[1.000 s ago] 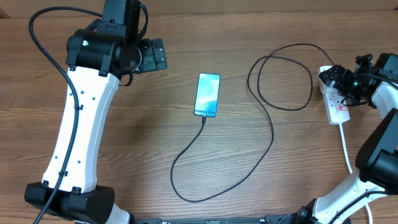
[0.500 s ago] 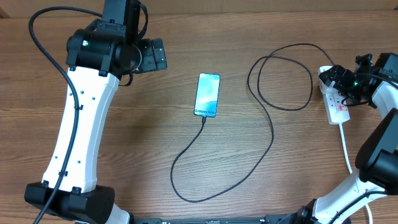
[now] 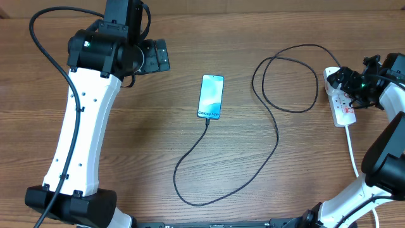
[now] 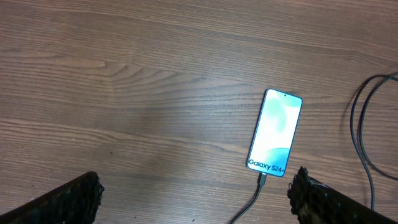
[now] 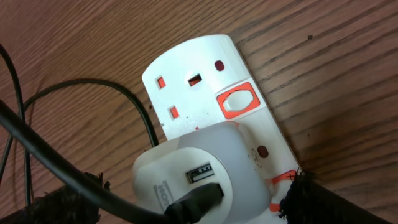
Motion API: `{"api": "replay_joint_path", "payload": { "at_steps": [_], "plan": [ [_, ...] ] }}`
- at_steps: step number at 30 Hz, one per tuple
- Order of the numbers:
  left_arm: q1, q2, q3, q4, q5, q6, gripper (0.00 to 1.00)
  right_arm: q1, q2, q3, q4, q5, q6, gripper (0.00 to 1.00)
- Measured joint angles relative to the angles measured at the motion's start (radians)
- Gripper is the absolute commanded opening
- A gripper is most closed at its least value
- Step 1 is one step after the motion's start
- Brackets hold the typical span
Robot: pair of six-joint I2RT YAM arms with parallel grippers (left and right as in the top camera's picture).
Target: Plug charger to phone and switch on socket
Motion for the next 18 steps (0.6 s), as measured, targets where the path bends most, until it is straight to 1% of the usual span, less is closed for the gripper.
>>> {"api": "replay_joint_path", "payload": {
  "at_steps": [18],
  "plan": [
    [0.0,0.0,0.0,0.0,0.0,0.0,1.0,0.013,0.0,-0.001,-0.007,0.0,0.008,0.96]
  ]
}}
